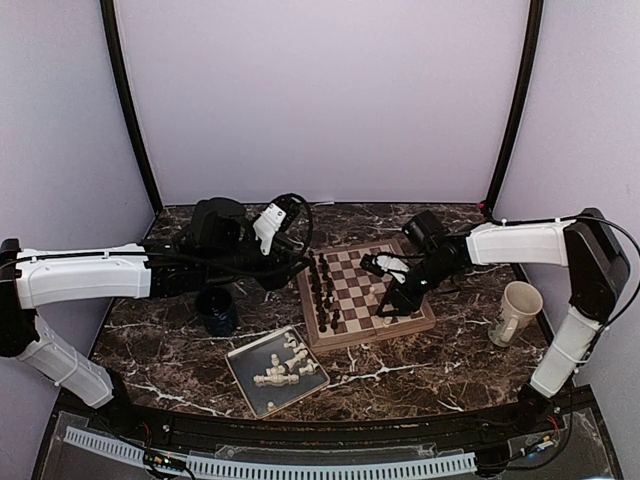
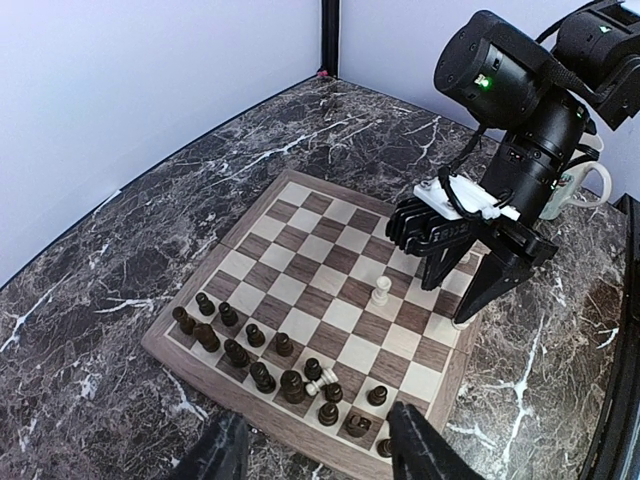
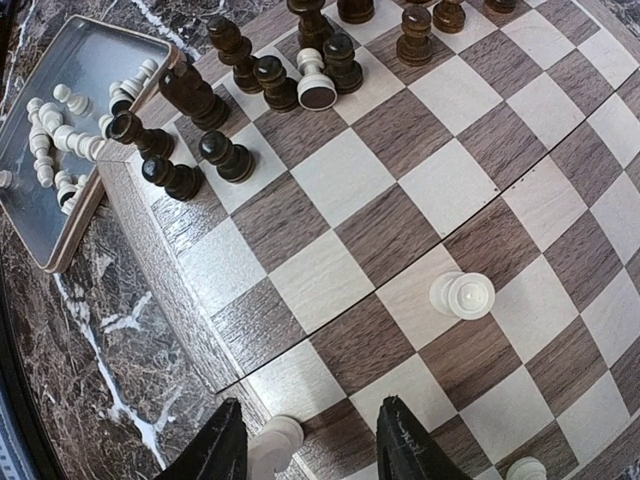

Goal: Set up the chess pieces on the board
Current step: Move the knight on the chessboard, then pick up the knight from the chessboard.

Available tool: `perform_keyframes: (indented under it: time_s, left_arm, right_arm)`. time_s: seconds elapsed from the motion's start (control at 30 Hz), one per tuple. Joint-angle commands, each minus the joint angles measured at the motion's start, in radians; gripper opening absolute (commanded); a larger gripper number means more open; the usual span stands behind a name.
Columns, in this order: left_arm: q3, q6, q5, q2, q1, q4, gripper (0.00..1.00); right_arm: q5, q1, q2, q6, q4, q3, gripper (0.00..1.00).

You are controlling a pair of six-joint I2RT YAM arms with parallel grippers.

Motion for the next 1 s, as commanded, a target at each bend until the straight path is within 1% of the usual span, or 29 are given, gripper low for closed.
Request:
perform_keyframes:
  time_s: [0.0, 0.27, 0.37, 0.57, 0.83, 0.97]
  left_arm:
    - [-0.014, 0.009, 0.014, -0.016, -0.002, 0.010, 0.51]
    - [-0.014, 0.008, 0.020, -0.009, -0.002, 0.014, 0.51]
    - [-0.014, 0.007, 0.022, -0.012, -0.002, 0.004, 0.50]
    - [-0.027, 0.019, -0.002, -0.030, -0.002, -0.007, 0.51]
    - [-0.025, 0.031, -0.004, -0.019, -0.002, -0.017, 0.51]
    - [-0.029, 0.026, -0.003, -0.019, -0.002, -0.012, 0.51]
  right_arm:
    - [-0.010, 0.010, -0.026, -0.008, -0.031, 0.027, 0.45]
    - [-0.010, 0.010, -0.014, -0.001, -0.054, 0.133, 0.45]
    - [-0.015, 0.010, -0.021, -0.022, -0.100, 0.153, 0.44]
    - [0.013, 0.037, -0.062, -0.137, -0.203, 0.092, 0.42]
    - [0.077, 0.072, -0.039, -0.134, -0.192, 0.040, 0.42]
    - [0.100, 0.077, -0.021, -0.132, -0.179, 0.034, 0.38]
